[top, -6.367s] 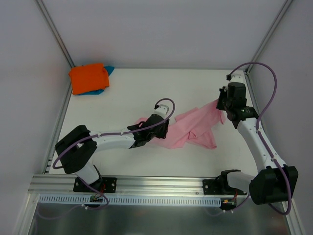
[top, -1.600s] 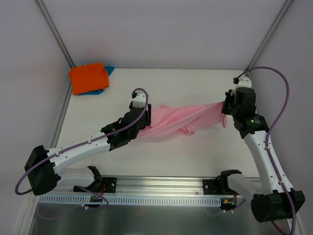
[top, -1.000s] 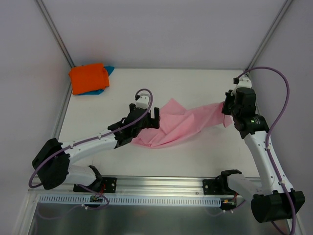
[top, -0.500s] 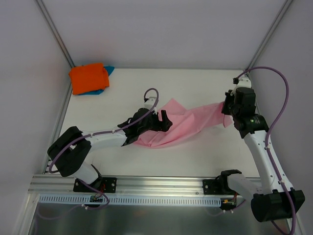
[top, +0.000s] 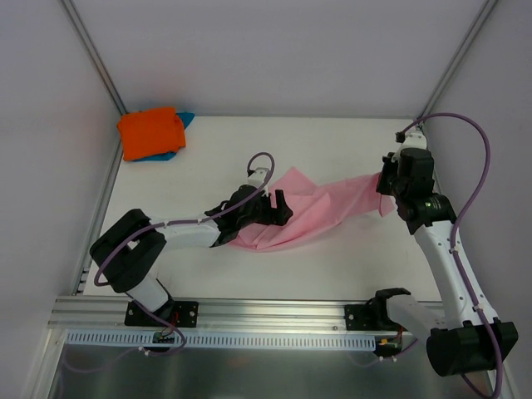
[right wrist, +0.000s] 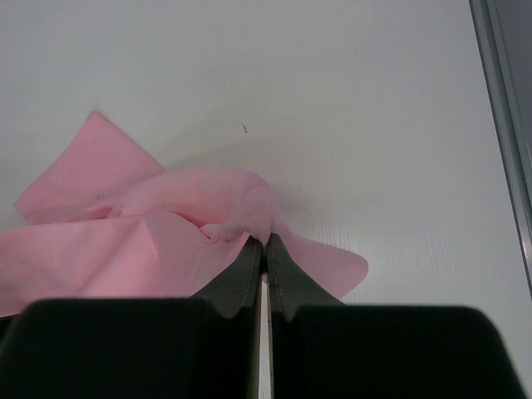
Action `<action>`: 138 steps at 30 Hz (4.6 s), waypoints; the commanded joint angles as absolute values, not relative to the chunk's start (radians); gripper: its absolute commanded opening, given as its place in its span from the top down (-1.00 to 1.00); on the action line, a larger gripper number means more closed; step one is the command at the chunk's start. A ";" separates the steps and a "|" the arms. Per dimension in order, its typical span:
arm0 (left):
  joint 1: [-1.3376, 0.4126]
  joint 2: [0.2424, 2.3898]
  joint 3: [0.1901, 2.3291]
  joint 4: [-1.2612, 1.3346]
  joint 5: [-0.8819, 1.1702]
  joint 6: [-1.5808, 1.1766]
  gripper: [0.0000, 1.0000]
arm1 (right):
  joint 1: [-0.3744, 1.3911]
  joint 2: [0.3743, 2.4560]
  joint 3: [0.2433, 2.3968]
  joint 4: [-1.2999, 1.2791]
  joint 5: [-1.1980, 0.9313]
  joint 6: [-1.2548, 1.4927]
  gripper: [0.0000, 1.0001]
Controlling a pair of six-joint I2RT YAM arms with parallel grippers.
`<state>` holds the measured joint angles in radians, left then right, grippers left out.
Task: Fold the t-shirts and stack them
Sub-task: Flatten out the tshirt
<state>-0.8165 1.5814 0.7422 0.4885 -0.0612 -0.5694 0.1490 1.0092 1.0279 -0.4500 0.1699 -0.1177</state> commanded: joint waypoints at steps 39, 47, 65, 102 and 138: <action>-0.798 1.703 0.847 0.549 -0.069 -0.540 -0.58 | 0.143 1.025 1.046 -0.420 0.181 -0.137 0.99; -0.798 1.693 0.896 0.520 -0.084 -0.520 -0.58 | 0.143 1.023 1.045 -0.419 0.181 -0.137 0.99; -0.796 1.724 0.931 0.499 -0.094 -0.502 0.52 | 0.143 1.019 1.042 -0.416 0.178 -0.133 0.99; -0.798 1.048 0.856 0.166 -0.313 -0.295 1.00 | 0.143 0.925 1.088 -0.477 0.175 -0.124 0.99; -0.799 0.434 1.094 -0.403 -0.196 -0.241 1.00 | 0.143 0.525 1.624 -0.983 0.058 -0.127 0.99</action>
